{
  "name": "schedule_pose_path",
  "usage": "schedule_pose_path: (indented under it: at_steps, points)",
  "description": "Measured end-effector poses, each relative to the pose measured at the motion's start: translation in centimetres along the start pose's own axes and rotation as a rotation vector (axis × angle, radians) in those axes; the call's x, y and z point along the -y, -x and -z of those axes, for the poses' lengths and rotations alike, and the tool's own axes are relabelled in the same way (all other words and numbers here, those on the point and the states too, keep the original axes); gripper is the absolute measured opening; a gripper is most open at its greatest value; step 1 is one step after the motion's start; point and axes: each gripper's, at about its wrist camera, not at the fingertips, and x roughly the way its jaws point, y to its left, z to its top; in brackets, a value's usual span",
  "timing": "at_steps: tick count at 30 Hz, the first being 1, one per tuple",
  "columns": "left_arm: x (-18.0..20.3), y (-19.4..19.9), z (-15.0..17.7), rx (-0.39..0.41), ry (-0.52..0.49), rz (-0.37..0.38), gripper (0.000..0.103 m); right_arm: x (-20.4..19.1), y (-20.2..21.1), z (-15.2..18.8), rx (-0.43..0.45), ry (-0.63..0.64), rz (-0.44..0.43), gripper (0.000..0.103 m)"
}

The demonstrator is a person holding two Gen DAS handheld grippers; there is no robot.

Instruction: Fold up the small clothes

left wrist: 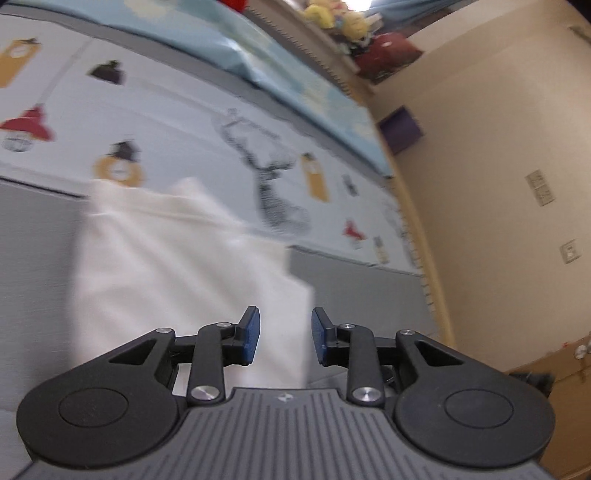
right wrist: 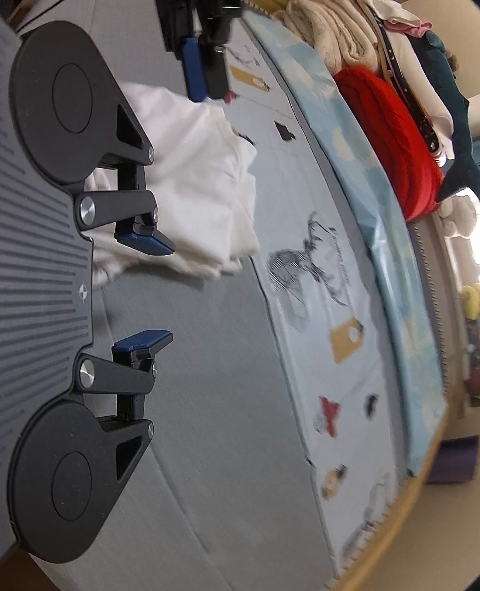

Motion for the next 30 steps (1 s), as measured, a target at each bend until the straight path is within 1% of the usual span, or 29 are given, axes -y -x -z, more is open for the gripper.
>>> schedule_pose_path:
  at_steps: [3, 5, 7, 9, 10, 11, 12, 14, 16, 18, 20, 24, 25, 26, 27, 28, 29, 30]
  points:
    - [-2.8, 1.4, 0.8, -0.050, -0.040, -0.055, 0.033, -0.9, -0.8, 0.0, -0.025, -0.005, -0.019, 0.048]
    - [-3.9, 1.2, 1.8, -0.094, -0.076, -0.073, 0.033, -1.3, -1.5, -0.2, -0.043, -0.021, -0.017, 0.050]
    - [-4.6, 0.3, 3.3, -0.191, -0.123, -0.130, 0.032, -1.2, -2.2, -0.3, -0.057, -0.056, -0.013, 0.053]
    - [-4.3, -0.9, 4.7, -0.267, -0.234, -0.175, 0.032, -0.9, -3.0, -0.6, -0.069, -0.111, -0.008, 0.053]
    - [-4.3, -1.8, 5.5, -0.320, -0.284, -0.200, 0.032, -0.8, -3.4, -0.8, -0.072, -0.137, -0.006, 0.053]
    - [-4.4, -2.4, 5.9, -0.352, -0.313, -0.216, 0.032, -0.8, -3.8, -0.9, -0.073, -0.158, -0.004, 0.053]
    - [-4.5, -2.5, 6.1, -0.364, -0.334, -0.221, 0.032, -0.7, -4.1, -1.1, -0.074, -0.175, -0.002, 0.054]
    - [-4.6, -1.9, 5.7, -0.342, -0.325, -0.203, 0.032, -0.8, -5.0, -1.3, -0.082, -0.212, 0.004, 0.056]
    - [-4.9, -0.6, 4.8, -0.295, -0.300, -0.189, 0.032, -0.9, -5.8, -1.5, -0.093, -0.235, 0.014, 0.060]
    - [-5.3, 0.3, 4.1, -0.264, -0.297, -0.184, 0.032, -1.1, -6.8, -1.8, -0.102, -0.249, 0.028, 0.063]
    - [-5.7, 1.2, 3.8, -0.241, -0.297, -0.190, 0.033, -1.3, -7.8, -2.0, -0.110, -0.258, 0.045, 0.064]
    - [-6.3, 2.2, 3.2, -0.219, -0.311, -0.237, 0.033, -1.7, -9.8, -2.5, -0.133, -0.251, 0.061, 0.063]
    - [-6.4, 2.4, 3.0, -0.213, -0.304, -0.243, 0.033, -2.0, -10.0, -2.6, -0.131, -0.240, 0.059, 0.057]
    - [-6.6, 2.7, 2.8, -0.206, -0.296, -0.247, 0.033, -2.4, -10.0, -2.7, -0.108, -0.213, 0.058, 0.045]
    - [-6.8, 3.0, 2.6, -0.198, -0.287, -0.246, 0.033, -2.8, -9.7, -2.9, -0.078, -0.182, 0.066, 0.007]
    - [-7.0, 3.1, 2.2, -0.191, -0.278, -0.243, 0.033, -3.4, -9.0, -3.2, -0.023, -0.148, 0.072, 0.003]
    - [-6.9, 3.1, 2.0, -0.184, -0.274, -0.238, 0.033, -3.9, -8.1, -3.5, 0.036, -0.128, 0.057, 0.002]
    - [-6.9, 3.3, 1.8, -0.175, -0.272, -0.232, 0.033, -4.5, -6.8, -3.8, 0.128, -0.108, 0.026, 0.002]
